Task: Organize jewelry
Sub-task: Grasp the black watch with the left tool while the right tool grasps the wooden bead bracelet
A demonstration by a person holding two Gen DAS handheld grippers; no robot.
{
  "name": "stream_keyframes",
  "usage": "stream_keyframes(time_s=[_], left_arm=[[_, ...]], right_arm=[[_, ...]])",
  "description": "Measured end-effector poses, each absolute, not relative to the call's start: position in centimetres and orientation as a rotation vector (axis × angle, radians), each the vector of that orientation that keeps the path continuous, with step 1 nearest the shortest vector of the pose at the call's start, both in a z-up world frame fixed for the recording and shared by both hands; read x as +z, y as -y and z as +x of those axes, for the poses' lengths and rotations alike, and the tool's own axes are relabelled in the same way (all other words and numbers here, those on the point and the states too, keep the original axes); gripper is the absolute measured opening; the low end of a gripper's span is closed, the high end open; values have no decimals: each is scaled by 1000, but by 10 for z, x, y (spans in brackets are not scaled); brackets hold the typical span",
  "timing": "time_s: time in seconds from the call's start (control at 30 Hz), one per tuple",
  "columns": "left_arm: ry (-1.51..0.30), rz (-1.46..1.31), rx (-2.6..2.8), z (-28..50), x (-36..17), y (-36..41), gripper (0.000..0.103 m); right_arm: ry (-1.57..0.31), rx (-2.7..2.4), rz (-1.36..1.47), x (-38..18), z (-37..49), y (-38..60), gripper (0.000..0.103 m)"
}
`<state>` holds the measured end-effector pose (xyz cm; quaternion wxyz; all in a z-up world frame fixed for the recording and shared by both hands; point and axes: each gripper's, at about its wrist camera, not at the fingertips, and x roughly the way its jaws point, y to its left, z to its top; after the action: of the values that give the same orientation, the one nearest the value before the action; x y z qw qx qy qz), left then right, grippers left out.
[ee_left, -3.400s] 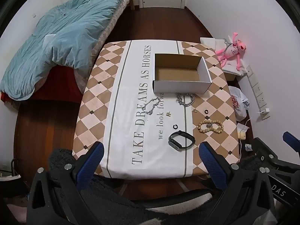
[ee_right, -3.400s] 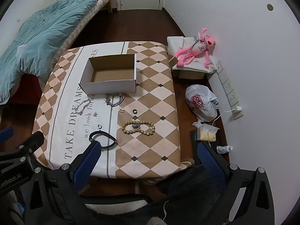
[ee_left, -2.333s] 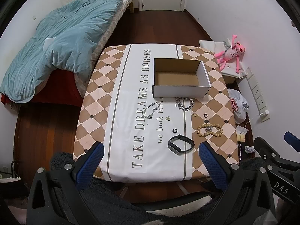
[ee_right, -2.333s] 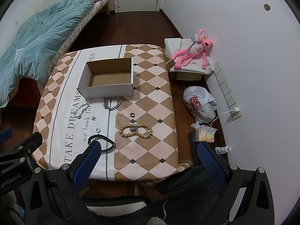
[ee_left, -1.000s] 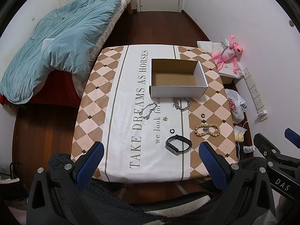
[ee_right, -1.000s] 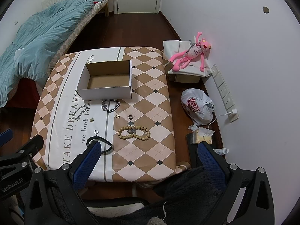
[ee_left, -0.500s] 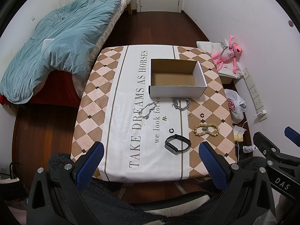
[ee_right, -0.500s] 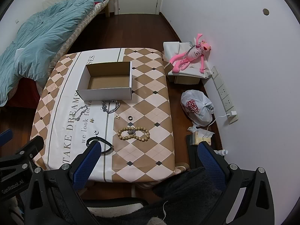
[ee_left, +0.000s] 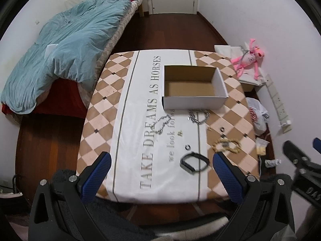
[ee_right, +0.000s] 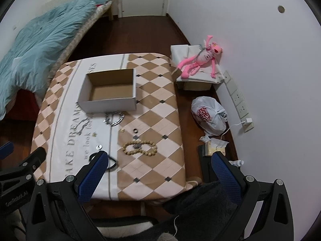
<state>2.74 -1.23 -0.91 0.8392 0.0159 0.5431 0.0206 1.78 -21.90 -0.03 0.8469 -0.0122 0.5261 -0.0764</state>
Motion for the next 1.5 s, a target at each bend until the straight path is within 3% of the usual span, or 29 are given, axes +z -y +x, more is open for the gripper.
stream_keyframes(time_s=[0.2, 0.27, 0.37, 0.6, 0.67, 0.73, 0.77, 0.83, 0.93, 1.23, 1.5], left_arm=[[-1259, 57, 41, 60, -70, 17, 101], [-1342, 21, 12, 64, -97, 16, 85], [-1473, -55, -25, 66, -139, 17, 71], [-1514, -98, -37, 75, -172, 33, 69], [-1513, -89, -34, 80, -175, 37, 39], [-1516, -86, -41, 85, -179, 40, 17], [-1502, -71, -36, 88, -179, 41, 15], [-1472, -34, -28, 93, -178, 45, 15], [-1444, 0, -25, 102, -176, 46, 14], [-1365, 59, -5, 115, -160, 29, 6], [-1320, 21, -32, 115, -132, 12, 6]], right_arm=[[-1197, -195, 25, -65, 55, 238, 100], [-1267, -200, 45, -100, 68, 246, 94], [-1342, -203, 76, -143, 76, 253, 88], [-1444, -225, 65, -209, 86, 254, 75], [-1437, -215, 87, -213, 86, 255, 70], [-1427, -189, 115, -213, 86, 253, 62], [-1423, -171, 135, -212, 85, 252, 52], [-1413, -159, 127, -210, 84, 246, 43], [-1398, -135, 105, -207, 82, 231, 9], [-1366, -38, 239, -199, 57, 214, 9], [-1279, 22, 286, -157, 57, 213, 9]])
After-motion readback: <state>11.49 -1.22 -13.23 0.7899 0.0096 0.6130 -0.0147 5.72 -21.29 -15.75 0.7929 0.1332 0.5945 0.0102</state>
